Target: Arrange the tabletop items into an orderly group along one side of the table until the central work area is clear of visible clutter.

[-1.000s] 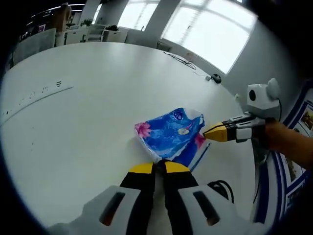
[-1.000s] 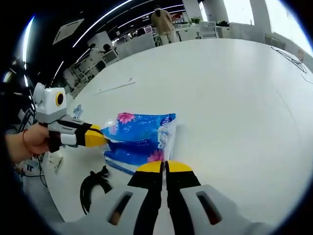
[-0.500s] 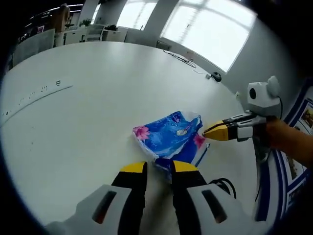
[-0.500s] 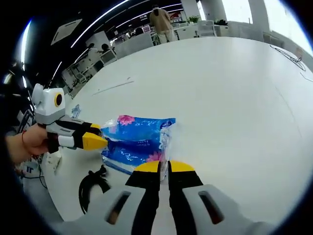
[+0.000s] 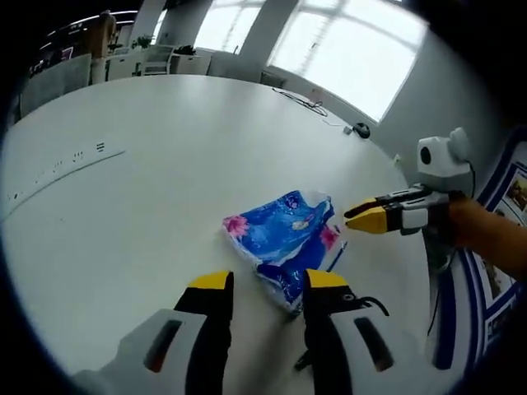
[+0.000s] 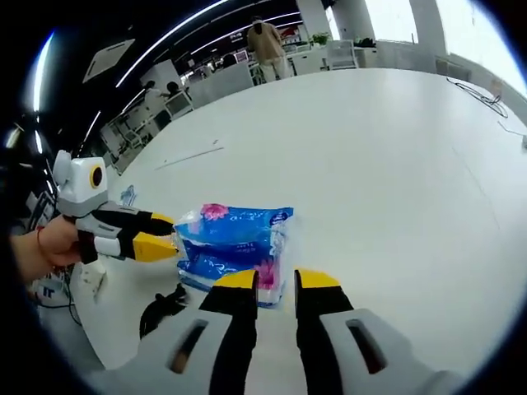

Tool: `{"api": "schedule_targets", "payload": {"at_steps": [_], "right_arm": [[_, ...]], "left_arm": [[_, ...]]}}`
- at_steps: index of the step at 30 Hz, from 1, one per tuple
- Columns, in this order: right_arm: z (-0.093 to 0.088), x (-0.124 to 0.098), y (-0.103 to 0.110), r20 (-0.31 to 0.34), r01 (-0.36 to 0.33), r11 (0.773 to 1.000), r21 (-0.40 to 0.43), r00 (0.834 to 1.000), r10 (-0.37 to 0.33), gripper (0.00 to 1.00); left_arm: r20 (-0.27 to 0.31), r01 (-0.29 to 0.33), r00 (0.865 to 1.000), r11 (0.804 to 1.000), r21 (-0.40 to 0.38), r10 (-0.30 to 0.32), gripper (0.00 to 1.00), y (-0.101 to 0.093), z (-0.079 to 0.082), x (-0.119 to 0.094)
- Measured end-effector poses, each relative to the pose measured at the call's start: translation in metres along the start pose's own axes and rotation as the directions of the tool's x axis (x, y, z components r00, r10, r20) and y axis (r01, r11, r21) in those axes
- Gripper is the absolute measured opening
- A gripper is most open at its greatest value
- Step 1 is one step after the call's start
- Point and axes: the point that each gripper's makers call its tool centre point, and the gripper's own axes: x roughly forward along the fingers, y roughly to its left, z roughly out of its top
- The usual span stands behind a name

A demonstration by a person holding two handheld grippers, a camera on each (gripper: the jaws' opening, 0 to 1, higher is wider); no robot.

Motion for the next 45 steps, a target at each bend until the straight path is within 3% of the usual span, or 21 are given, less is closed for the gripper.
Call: {"api": "schedule_targets", "payload": {"at_steps": [12,19,31,40,45], "right_arm": [[0.021,-0.027,0.022,0.083,0.012,1.0,0.013,0.996,-0.013,0.22],[0.03,-0.039,0.041,0.108,-0.003,1.0,0.003,0.994,0.003,0.22],[0.052,-0.052,0.093,0.145,-0.059,0.997,-0.058,0.987,0.067,0.22],[0.065,-0.056,0.137,0.154,-0.115,0.986,-0.117,0.979,0.133,0.22],[0.063,-0.056,0.164,0.146,-0.152,0.978,-0.14,0.974,0.172,0.22]], "left_arm": [[0.025,0.023,0.999,0.999,0.028,-0.023,0.52,-0.011,0.01,-0.027],[0.052,0.038,0.998,0.999,0.038,-0.04,0.54,-0.02,0.019,-0.048],[0.142,0.027,0.989,0.999,0.031,-0.032,0.61,-0.025,0.037,-0.111],[0.193,-0.025,0.981,1.0,0.005,0.023,0.62,-0.01,0.033,-0.165],[0.227,-0.059,0.972,0.998,-0.021,0.063,0.62,-0.001,0.027,-0.2]]}}
